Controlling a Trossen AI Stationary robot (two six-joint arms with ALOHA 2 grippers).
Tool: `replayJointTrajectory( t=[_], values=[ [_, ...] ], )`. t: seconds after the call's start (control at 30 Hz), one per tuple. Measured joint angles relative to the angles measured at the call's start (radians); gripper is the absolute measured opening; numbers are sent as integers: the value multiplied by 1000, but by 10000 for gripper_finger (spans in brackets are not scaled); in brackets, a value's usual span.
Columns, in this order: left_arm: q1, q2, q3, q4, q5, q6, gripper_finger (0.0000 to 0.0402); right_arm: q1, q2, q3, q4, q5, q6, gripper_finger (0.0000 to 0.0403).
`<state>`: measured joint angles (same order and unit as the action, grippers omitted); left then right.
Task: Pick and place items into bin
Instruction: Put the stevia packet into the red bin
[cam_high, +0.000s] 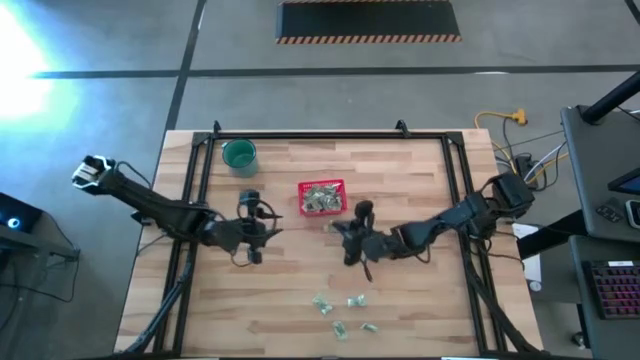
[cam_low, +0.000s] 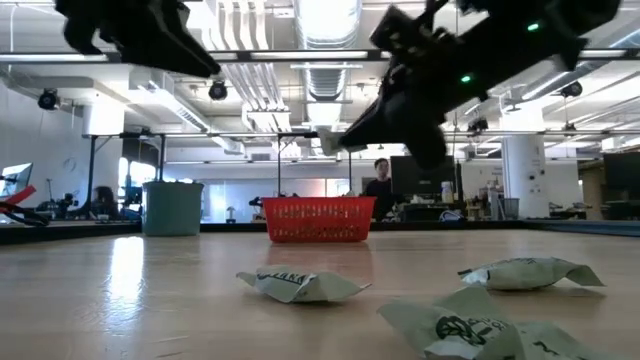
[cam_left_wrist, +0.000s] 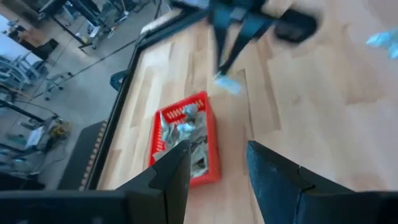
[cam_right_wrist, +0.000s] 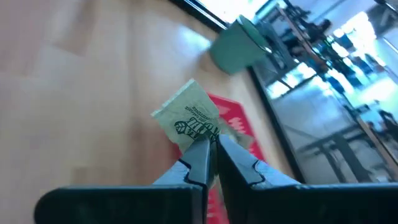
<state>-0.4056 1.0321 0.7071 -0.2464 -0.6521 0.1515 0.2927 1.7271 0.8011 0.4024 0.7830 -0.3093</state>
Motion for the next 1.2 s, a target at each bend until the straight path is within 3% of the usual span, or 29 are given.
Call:
replayJointTrajectory(
  t=[0.17, 0.37, 0.5, 0.63, 0.97, 1.07, 1.2],
  values=[
    [-38, -50, -1, -33, 1, -20, 140, -133, 6, 30, -2, -11, -6, 18],
    [-47, -52, -13, -35, 3, -19, 140, -260, 7, 33, -6, -197, 88, 18],
    [-47, -52, -22, -35, 3, -16, 140, -304, 7, 33, -22, -293, 155, 18],
    [-47, -52, -27, -33, 3, -15, 140, -309, 7, 30, -33, -310, 176, 21],
    [-46, 0, -27, -19, 8, -15, 140, -309, 7, 30, -55, -313, 177, 119],
    [-46, 34, -27, 4, 64, -7, 140, -304, -11, 30, -68, -313, 155, 143],
    [-46, 102, -27, 102, 259, 81, 140, -282, -75, 30, -157, -313, 158, 160]
  ],
)
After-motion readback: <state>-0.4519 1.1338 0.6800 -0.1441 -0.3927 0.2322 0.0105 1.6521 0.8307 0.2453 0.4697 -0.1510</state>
